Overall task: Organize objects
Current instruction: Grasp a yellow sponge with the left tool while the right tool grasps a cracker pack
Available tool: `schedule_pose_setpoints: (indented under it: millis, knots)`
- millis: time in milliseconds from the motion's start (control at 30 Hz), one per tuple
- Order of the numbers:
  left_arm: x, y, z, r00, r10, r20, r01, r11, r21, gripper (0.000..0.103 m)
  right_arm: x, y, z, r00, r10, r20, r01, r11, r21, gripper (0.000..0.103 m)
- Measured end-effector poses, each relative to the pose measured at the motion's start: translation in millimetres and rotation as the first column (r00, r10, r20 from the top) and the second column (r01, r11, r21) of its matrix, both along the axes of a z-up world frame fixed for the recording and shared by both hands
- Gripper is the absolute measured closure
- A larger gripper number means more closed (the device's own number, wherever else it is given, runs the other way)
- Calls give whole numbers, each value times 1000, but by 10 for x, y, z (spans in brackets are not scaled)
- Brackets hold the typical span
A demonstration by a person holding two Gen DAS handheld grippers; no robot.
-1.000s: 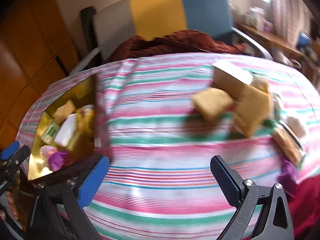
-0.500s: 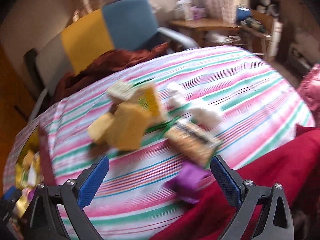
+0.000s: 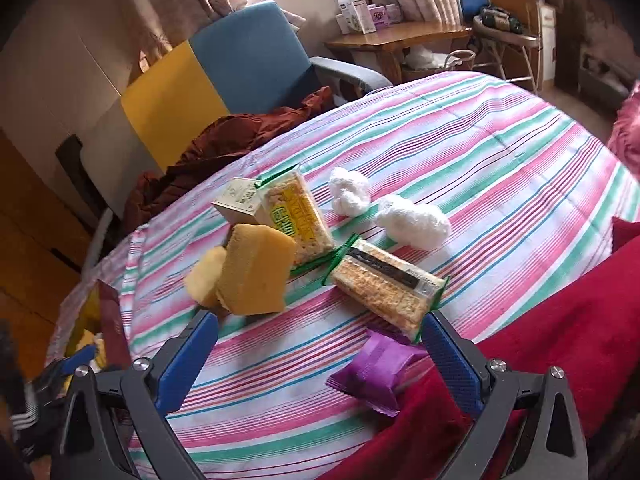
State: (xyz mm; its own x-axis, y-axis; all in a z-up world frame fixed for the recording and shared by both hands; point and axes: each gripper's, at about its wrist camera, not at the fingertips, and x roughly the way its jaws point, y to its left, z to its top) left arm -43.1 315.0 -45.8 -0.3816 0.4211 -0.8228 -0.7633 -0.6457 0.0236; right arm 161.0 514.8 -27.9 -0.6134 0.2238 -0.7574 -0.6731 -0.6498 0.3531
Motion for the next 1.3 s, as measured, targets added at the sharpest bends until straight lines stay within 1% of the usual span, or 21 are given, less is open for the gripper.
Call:
schedule_pose_setpoints:
  millis: [133,233,300,400,500,533,567,600,667,700,800,867,900,933,967,1000,1033,1100,1167,1233,1300]
  knots:
    - [-121,406,-87,997,-74,-5,74,997,-29,20,-16,-10,-13,1000,23,-11,-23,1000,-14,1]
    - [-173,653,-130,989,-141,-43,140,990,-33,20,-20,5,-30,999,32,-23,-33,999,-33,1]
    - [-215,830,-204,983,-173,-62,168,983,-76,19,-25,11,-41,999,35,-24,-36,998,-43,1]
    - [-318,1032,-331,977,-209,-34,205,975,-88,19,-41,13,-56,998,53,-24,-54,997,-57,1]
    - [-402,1156,-464,975,-221,12,221,969,-107,20,-51,29,-79,997,66,-26,-68,995,-79,1]
    - [-402,1180,-504,974,-225,20,226,968,-112,20,-55,34,-88,997,70,-25,-72,994,-85,1]
    - [-405,1203,-540,973,-230,27,232,966,-117,27,-62,35,-94,997,76,-25,-78,993,-89,1]
    - [-418,1225,-592,970,-236,53,241,964,-116,36,-74,34,-104,996,85,-23,-87,992,-95,1]
    - [-451,1215,-670,967,-224,118,236,967,-97,45,-90,29,-111,995,97,-13,-98,990,-100,1]
    - [-441,1193,-665,969,-220,114,230,970,-81,47,-105,28,-116,994,107,-6,-107,989,-105,1]
    - [-396,1115,-641,964,-232,128,243,967,-74,48,-179,57,-142,985,168,26,-163,977,-138,3]
    - [-384,1026,-628,966,-217,143,227,972,-64,48,-246,118,-126,977,204,68,-194,973,-126,8]
    - [-378,958,-618,968,-200,154,211,976,-56,48,-281,157,-101,973,214,91,-203,973,-109,9]
    - [-370,902,-613,969,-185,162,195,980,-48,48,-330,195,-60,966,225,129,-217,974,-70,10]
    - [-346,843,-609,971,-171,170,180,983,-42,48,-407,240,-30,951,250,182,-249,968,-30,10]
    - [-315,770,-600,972,-155,177,164,986,-36,48,-454,281,-37,940,265,214,-268,963,-16,10]
    - [-281,710,-590,973,-146,178,154,988,-30,48,-541,347,-70,918,284,275,-295,956,-4,10]
    - [-203,586,-569,978,-123,169,129,991,-24,48,-713,440,-200,858,333,391,-354,935,-19,11]
    - [-125,504,-556,978,-110,179,114,993,-11,48,-866,500,-367,794,366,485,-398,917,-41,16]
    - [-72,410,-537,975,-104,194,106,994,-2,48,-972,538,-533,744,395,539,-421,903,-80,17]
    - [9,306,-502,974,-98,204,98,995,11,48,-1058,597,-712,703,397,590,-416,903,-112,18]
